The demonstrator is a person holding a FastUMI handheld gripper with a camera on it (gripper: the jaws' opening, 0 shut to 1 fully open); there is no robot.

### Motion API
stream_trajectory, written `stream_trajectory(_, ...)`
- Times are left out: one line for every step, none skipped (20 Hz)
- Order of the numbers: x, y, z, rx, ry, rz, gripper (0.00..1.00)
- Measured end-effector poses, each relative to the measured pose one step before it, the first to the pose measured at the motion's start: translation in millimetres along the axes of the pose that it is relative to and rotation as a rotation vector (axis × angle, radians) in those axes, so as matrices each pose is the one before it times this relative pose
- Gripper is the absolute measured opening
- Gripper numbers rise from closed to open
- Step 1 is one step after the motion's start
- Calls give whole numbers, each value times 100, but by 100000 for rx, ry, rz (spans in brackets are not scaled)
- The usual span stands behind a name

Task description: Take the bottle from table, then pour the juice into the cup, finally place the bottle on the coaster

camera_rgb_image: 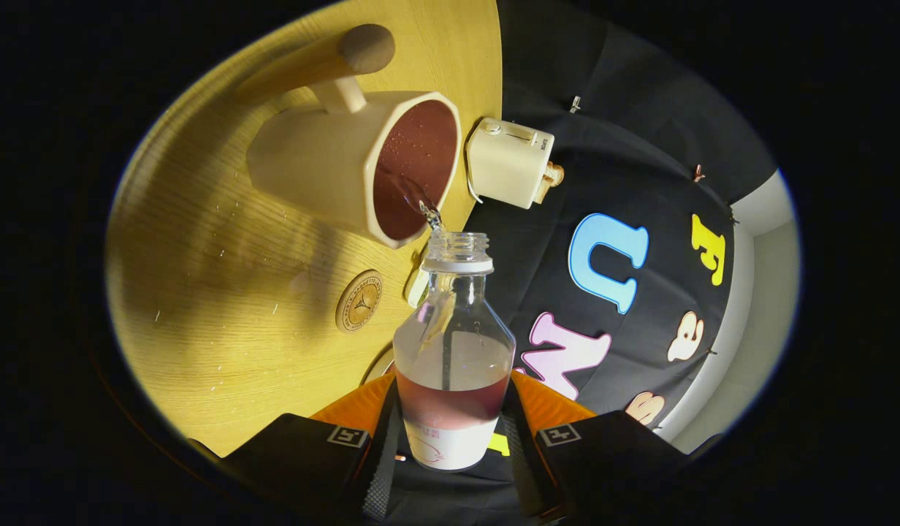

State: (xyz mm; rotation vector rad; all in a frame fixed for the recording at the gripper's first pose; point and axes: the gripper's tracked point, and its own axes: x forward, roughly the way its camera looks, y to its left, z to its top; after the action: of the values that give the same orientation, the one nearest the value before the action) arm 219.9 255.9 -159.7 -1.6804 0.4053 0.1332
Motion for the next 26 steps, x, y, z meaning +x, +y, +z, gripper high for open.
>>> stream_trajectory(11,-76,-3,-456,-110,-224,69)
stream_trajectory(99,-64,56,-579,-75,-444,69)
stream_trajectory(35,-38,-48,-415,-147,-335,69)
stream_trajectory(-123,-74,32,-394,-155,-424,69)
stream_trajectory(5,-92,21,-609,-142,-513,69)
stream_trajectory(-196,-189,-52,-671,-234,-495,69)
stream_trajectory(-71,-134,79,-849,-235,-669,69)
stream_trajectory(62,-78,98,-770,-223,-674,69)
stream_trajectory(-147,-94,-38,-683,-297,-725,69)
stream_trajectory(-2,-97,109,-677,-213,-449,69)
stream_trajectory(3,-17,67,-556,-329,-12,69)
stream_trajectory(70,88,-9,-569,-179,-301,69)
stream_trajectory(-127,-44,18,-608,-133,-259,69)
stream_trajectory(69,-84,61,-712,-151,-370,69)
stream_trajectory(-24,-92,0,-622,-329,-515,69)
stream_trajectory(3,-101,79,-745,-237,-663,69)
stream_trajectory(-113,-186,121,-880,-328,-558,69)
stream_trajectory(149,-179,-76,-960,-206,-706,69)
stream_trajectory(-63,-262,137,-964,-481,-589,69)
stream_trajectory(106,-181,139,-695,-437,-520,69)
stream_trajectory(-53,-175,131,-810,-590,-589,69)
stream_trajectory(142,-141,132,-889,-730,-638,69)
stream_trajectory(-85,-186,87,-894,-621,-675,69)
stream_trajectory(-15,-126,32,-848,-551,-400,69)
stream_trajectory(-59,-28,86,-804,-314,-296,69)
stream_trajectory(3,53,110,-677,-204,-309,69)
